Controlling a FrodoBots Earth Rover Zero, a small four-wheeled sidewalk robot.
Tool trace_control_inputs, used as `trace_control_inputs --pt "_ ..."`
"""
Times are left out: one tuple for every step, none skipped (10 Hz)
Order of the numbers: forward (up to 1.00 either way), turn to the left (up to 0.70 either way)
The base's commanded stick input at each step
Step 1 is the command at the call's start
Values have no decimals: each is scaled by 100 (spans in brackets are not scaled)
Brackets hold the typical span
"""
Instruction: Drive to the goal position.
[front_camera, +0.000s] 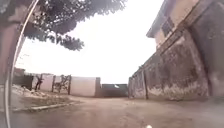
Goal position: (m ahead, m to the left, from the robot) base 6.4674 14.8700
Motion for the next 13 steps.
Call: trace_control_inputs --pt "84 2" --pt "84 3" --pt "84 3" --pt "84 3" --pt "84 3" --pt "84 3" --pt "85 3" --pt "85 2" --pt "84 1" --pt "84 1" --pt "84 2" --pt "84 2" --pt "84 2"
